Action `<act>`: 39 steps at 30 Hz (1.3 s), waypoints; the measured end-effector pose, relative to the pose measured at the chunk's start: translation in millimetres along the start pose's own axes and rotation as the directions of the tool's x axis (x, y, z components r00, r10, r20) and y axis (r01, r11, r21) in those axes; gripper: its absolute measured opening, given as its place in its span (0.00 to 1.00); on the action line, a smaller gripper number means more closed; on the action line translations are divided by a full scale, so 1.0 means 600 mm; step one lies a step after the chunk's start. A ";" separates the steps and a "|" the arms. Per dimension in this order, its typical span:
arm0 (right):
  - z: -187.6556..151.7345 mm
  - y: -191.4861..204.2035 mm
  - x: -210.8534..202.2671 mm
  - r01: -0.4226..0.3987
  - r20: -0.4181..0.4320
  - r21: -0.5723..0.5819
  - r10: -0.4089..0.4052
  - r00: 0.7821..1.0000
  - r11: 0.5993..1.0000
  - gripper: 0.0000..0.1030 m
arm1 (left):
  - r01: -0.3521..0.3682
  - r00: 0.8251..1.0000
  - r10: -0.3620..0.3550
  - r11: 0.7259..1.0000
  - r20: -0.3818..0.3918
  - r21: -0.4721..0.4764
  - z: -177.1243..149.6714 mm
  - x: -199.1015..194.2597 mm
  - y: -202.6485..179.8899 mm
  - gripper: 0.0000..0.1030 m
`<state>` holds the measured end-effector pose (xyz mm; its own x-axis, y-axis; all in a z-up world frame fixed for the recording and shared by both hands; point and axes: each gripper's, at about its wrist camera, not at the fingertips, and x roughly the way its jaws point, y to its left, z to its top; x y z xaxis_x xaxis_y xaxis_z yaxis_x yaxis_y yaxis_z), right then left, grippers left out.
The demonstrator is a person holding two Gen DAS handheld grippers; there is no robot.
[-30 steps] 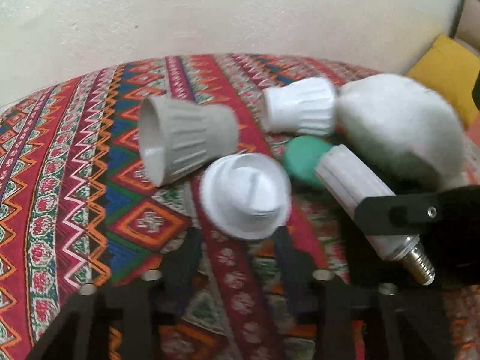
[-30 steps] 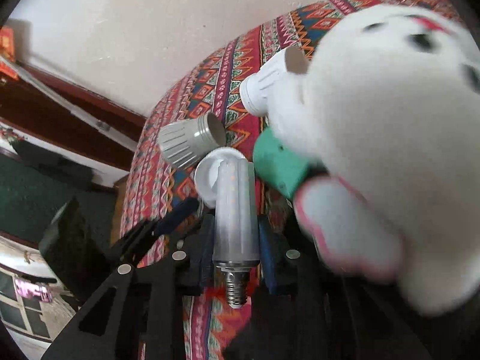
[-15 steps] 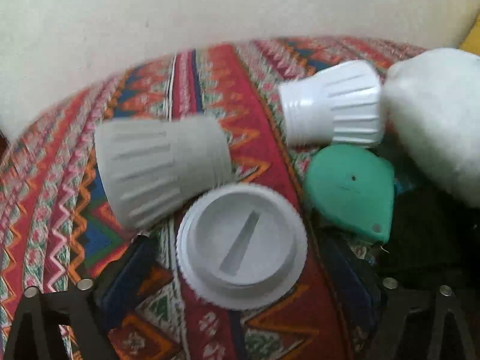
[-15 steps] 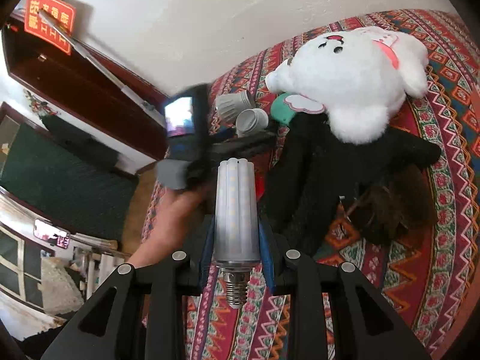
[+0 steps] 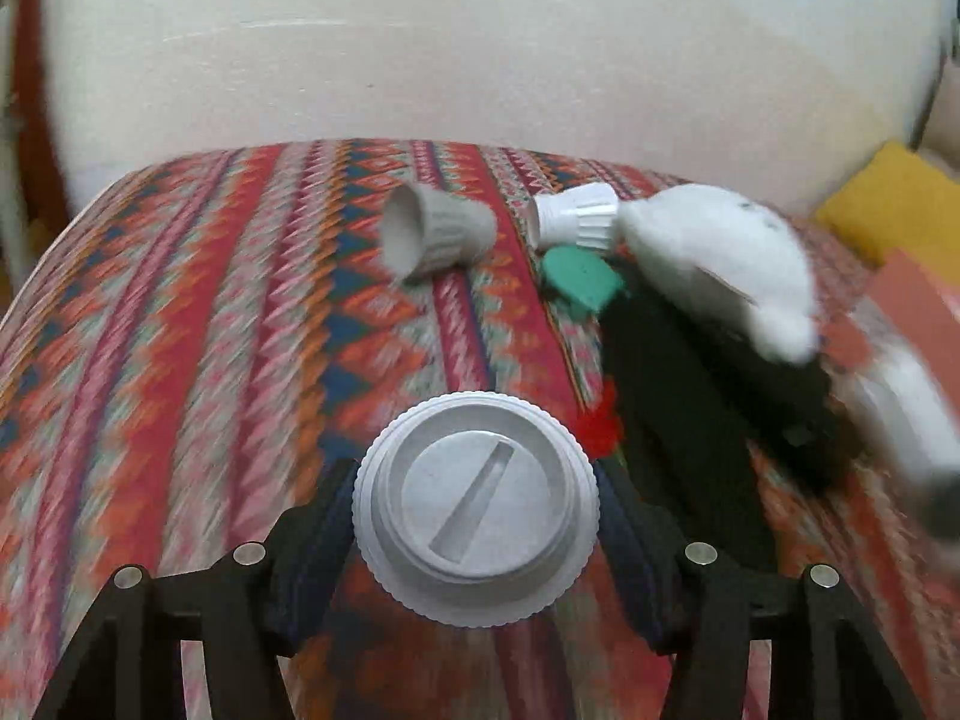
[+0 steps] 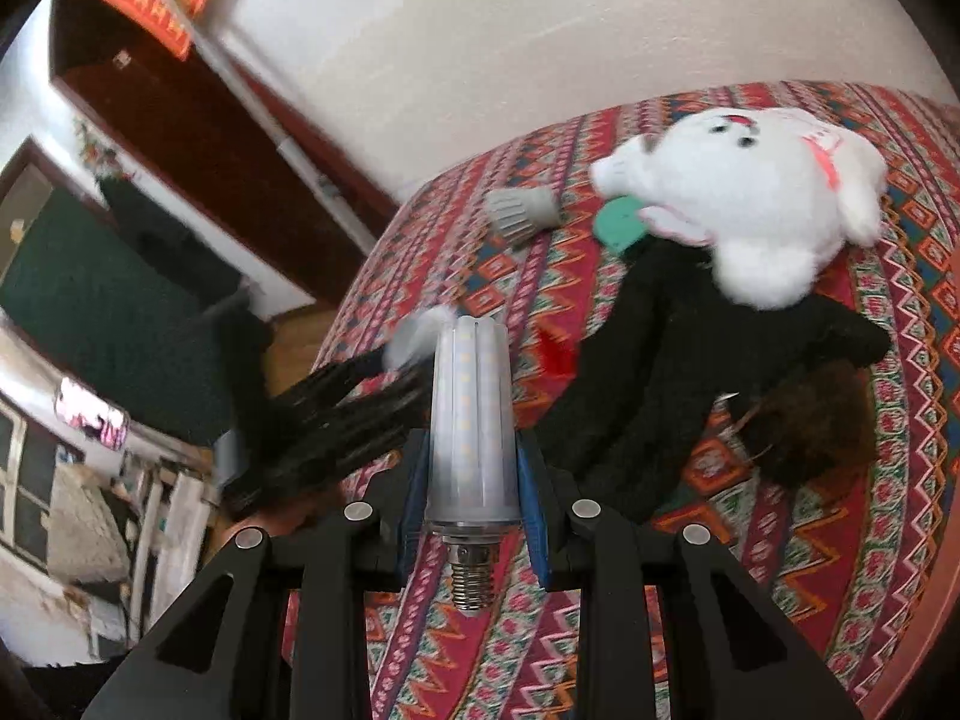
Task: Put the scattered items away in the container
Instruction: 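Grasp the white round screw cap with the left tool, then carry white bulb and screw cap over the pink box and open both tools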
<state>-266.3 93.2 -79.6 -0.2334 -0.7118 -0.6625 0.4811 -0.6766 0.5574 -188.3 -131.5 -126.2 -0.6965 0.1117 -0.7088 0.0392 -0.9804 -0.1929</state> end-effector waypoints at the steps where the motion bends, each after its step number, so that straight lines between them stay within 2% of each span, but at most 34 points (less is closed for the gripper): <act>1: -0.007 0.013 0.002 0.001 -0.001 -0.018 -0.001 1.000 1.000 0.29 | -0.008 1.000 0.008 1.000 0.009 0.005 -0.004 -0.021 0.002 0.63; 3: -0.033 0.045 0.003 0.002 -0.004 -0.055 -0.002 1.000 0.998 0.29 | -0.017 0.999 0.016 1.000 0.046 0.018 -0.022 -0.075 0.006 0.63; 6: -0.073 0.081 -0.003 0.001 0.005 -0.082 0.000 1.000 0.997 0.29 | -0.010 0.995 0.008 1.000 0.103 0.017 -0.039 -0.118 0.021 0.63; 10: -0.118 0.125 -0.033 0.009 0.062 -0.123 -0.001 0.998 0.992 0.29 | 0.068 0.989 -0.067 0.998 0.133 -0.001 -0.026 -0.158 0.013 0.63; 13: -0.124 0.154 -0.074 0.015 0.128 -0.155 0.005 0.992 0.988 0.29 | 0.088 0.978 -0.096 0.995 0.184 0.049 -0.009 -0.189 -0.027 0.63; 17: -0.115 0.178 -0.145 0.022 0.236 -0.192 0.024 0.971 0.981 0.29 | 0.122 0.961 -0.147 0.985 0.232 0.118 0.024 -0.218 -0.097 0.63; 22: -0.098 0.168 -0.260 0.043 0.389 -0.171 0.027 0.921 0.984 0.29 | 0.199 0.929 -0.244 0.963 0.279 0.180 0.086 -0.239 -0.203 0.63; 24: -0.097 0.151 -0.322 0.081 0.472 -0.141 -0.005 0.882 0.987 0.29 | 0.242 0.909 -0.302 0.943 0.288 0.227 0.113 -0.242 -0.266 0.63; 28: -0.101 0.113 -0.433 0.172 0.611 -0.067 -0.096 0.786 0.983 0.29 | 0.284 0.886 -0.377 0.901 0.270 0.327 0.138 -0.248 -0.387 0.63; 31: -0.115 0.075 -0.511 0.262 0.699 0.028 -0.206 0.685 0.965 0.29 | 0.324 0.873 -0.430 0.864 0.231 0.386 0.154 -0.228 -0.482 0.63; 32: -0.124 0.060 -0.541 0.292 0.724 0.070 -0.250 0.643 0.954 0.29 | 0.341 0.869 -0.447 0.851 0.212 0.400 0.160 -0.217 -0.512 0.63; 34: -0.139 0.042 -0.584 0.345 0.746 0.135 -0.324 0.581 0.929 0.29 | 0.373 0.861 -0.478 0.825 0.173 0.423 0.167 -0.194 -0.567 0.63; 35: -0.146 0.026 -0.606 0.392 0.751 0.189 -0.389 0.533 0.900 0.29 | 0.384 0.860 -0.487 0.815 0.152 0.434 0.167 -0.181 -0.593 0.63; 36: -0.149 0.011 -0.620 0.423 0.746 0.232 -0.439 0.501 0.876 0.29 | 0.393 0.860 -0.493 0.805 0.131 0.445 0.167 -0.166 -0.618 0.63; 37: -0.153 -0.006 -0.633 0.448 0.737 0.274 -0.485 0.470 0.851 0.29 | 0.403 0.860 -0.499 0.794 0.110 0.455 0.166 -0.152 -0.643 0.63; 39: -0.153 -0.052 -0.645 0.467 0.709 0.344 -0.552 0.439 0.814 0.29 | 0.411 0.866 -0.496 0.778 0.062 0.474 0.167 -0.109 -0.688 0.64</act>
<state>-113.4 407.0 113.3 -0.9671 -0.0729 -0.2438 -0.0083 -0.9485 0.3168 -230.5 249.5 67.7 -0.6673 0.5725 -0.4764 -0.5957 -0.7942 -0.1200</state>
